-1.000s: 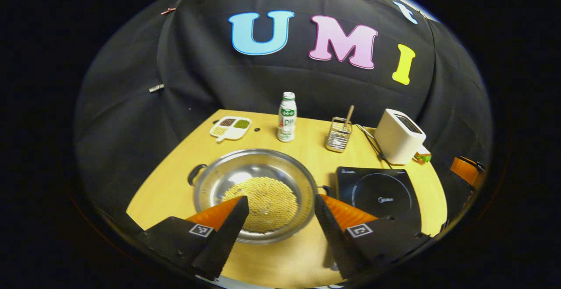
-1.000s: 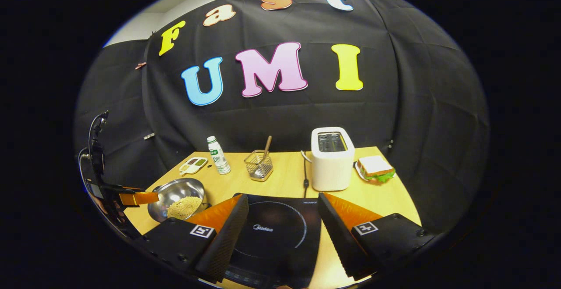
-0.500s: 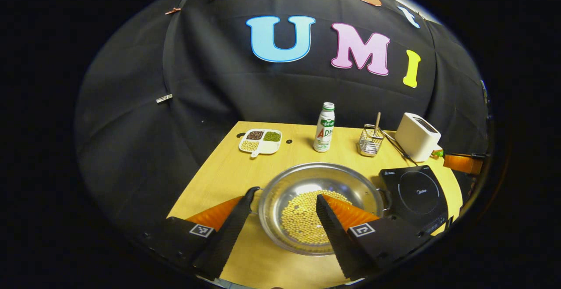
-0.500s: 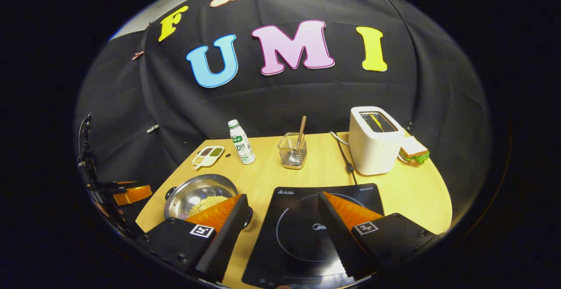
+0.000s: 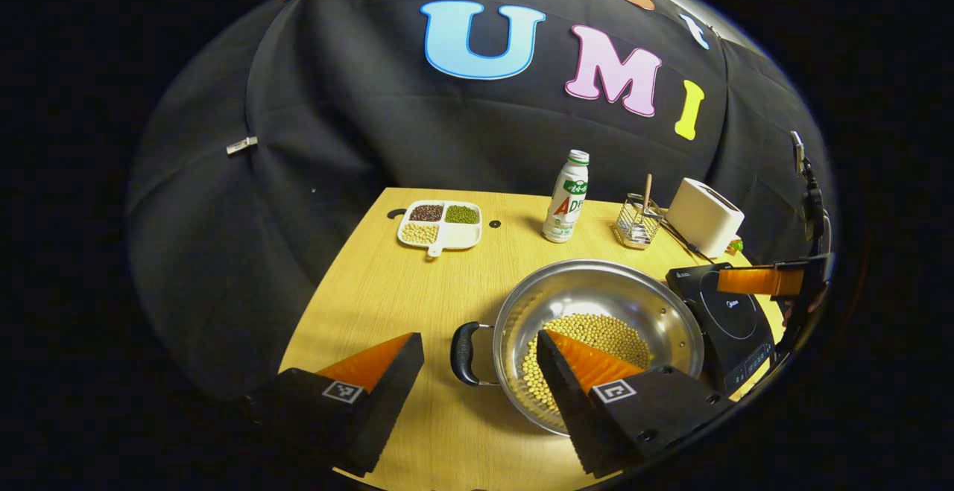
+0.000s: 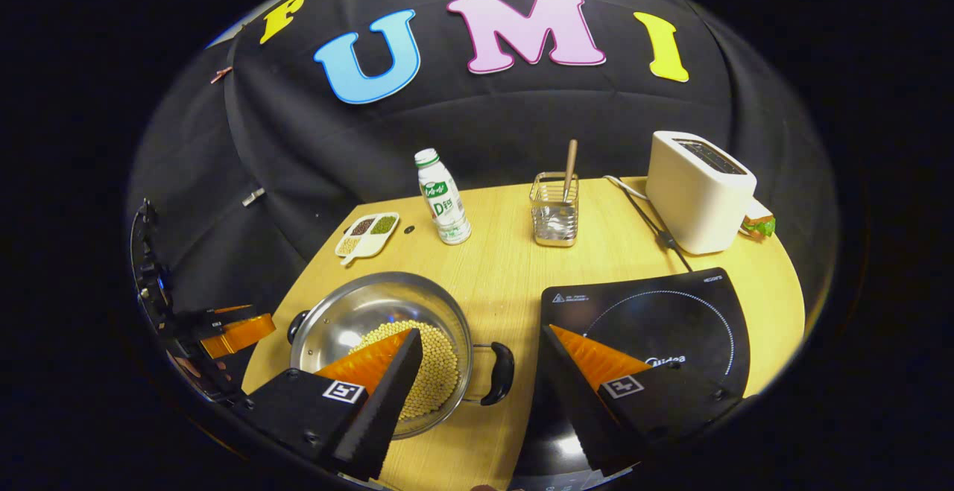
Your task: First push the handle of the pot to place it horizontally, then grasp the pot with both hands and set it on the induction cooktop.
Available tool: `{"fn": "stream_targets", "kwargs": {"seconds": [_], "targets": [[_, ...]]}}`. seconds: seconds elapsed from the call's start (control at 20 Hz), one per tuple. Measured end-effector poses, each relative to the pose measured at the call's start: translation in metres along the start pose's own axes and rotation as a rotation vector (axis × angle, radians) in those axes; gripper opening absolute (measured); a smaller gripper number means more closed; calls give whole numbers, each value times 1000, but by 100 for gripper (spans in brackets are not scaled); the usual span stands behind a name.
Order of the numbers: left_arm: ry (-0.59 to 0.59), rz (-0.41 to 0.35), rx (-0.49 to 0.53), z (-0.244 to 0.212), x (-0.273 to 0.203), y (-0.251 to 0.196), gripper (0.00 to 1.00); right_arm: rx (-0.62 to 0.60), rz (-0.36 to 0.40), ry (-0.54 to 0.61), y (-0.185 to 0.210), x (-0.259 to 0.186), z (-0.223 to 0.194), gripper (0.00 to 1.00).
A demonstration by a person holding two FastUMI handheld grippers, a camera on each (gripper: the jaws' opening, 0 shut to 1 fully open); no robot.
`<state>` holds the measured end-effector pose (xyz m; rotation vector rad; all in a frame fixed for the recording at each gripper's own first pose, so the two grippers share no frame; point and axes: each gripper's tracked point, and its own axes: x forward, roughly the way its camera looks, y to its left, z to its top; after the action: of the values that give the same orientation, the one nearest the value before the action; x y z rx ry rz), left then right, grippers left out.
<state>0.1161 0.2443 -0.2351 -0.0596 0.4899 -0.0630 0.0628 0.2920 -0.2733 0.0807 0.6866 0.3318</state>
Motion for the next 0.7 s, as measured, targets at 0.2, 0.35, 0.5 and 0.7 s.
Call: {"fn": "stream_targets", "kwargs": {"seconds": [0.2, 0.35, 0.5, 0.7], "targets": [[-31, -33, -10, 1, 25, 5, 95, -10, -52, 30, -6, 22, -20, 99], [-44, -36, -24, -2, 44, 10, 95, 17, -55, 53, -4, 33, -34, 99], [-27, -76, -62, -11, 53, 6, 95, 30, -44, 62, 2, 39, -43, 100], [-7, -115, -93, -22, 58, 6, 95, 7, -51, 68, 3, 48, -52, 99]]}}
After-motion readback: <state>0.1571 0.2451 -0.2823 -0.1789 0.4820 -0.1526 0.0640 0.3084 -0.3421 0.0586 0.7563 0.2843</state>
